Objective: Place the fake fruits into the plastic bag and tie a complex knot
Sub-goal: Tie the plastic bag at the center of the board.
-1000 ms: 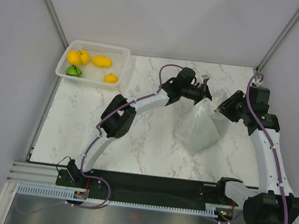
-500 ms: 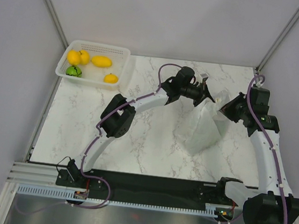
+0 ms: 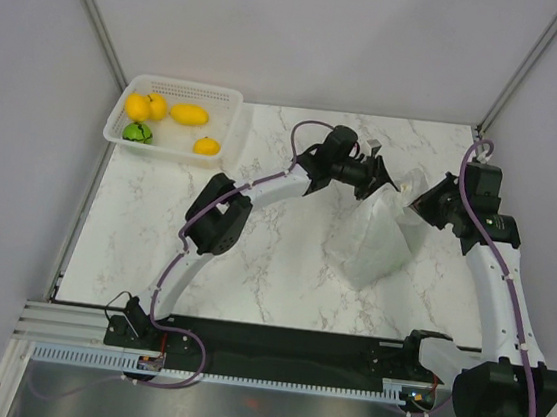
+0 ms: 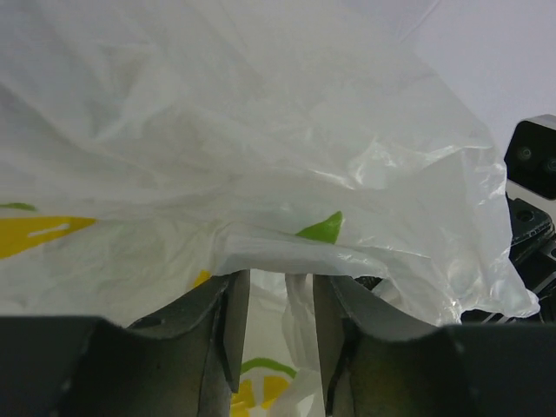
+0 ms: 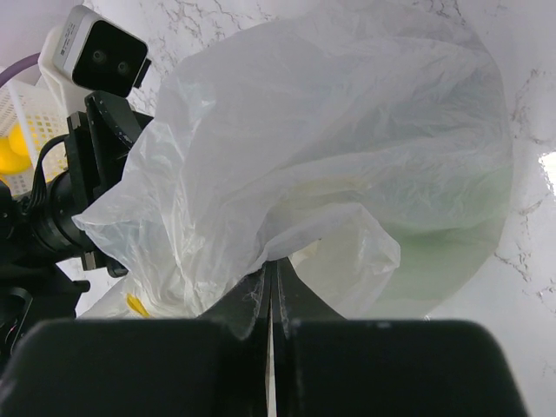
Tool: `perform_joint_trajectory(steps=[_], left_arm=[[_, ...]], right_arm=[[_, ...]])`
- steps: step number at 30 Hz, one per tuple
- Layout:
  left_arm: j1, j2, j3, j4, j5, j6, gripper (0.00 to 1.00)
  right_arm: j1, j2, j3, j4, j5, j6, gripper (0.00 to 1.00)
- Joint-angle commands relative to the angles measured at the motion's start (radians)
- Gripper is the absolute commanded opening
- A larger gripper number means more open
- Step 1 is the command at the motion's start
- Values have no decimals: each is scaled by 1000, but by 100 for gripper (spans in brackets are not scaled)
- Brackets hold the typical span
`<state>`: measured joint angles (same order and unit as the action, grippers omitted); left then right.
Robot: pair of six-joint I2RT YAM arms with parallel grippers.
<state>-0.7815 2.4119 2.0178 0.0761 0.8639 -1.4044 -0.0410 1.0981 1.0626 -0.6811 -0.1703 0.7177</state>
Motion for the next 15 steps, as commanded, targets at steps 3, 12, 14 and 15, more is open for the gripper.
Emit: perform_joint_trajectory(steps=[3,12,14,15], left_arm=[[39,-94,-53,-15,11,73,47],[74,-145,-79,-70,7,157,60],[79,-154,-79,-102,7,165,61],[82,-160,-80,-108,6,177,62]], right_arm=[[1,-7,37,-17,25,-15,0],[-2,-1,45,-23,25,-23,0],[-2,-1,48,-23,26,-24,0],[0,-3,50,-26,28,-26,0]])
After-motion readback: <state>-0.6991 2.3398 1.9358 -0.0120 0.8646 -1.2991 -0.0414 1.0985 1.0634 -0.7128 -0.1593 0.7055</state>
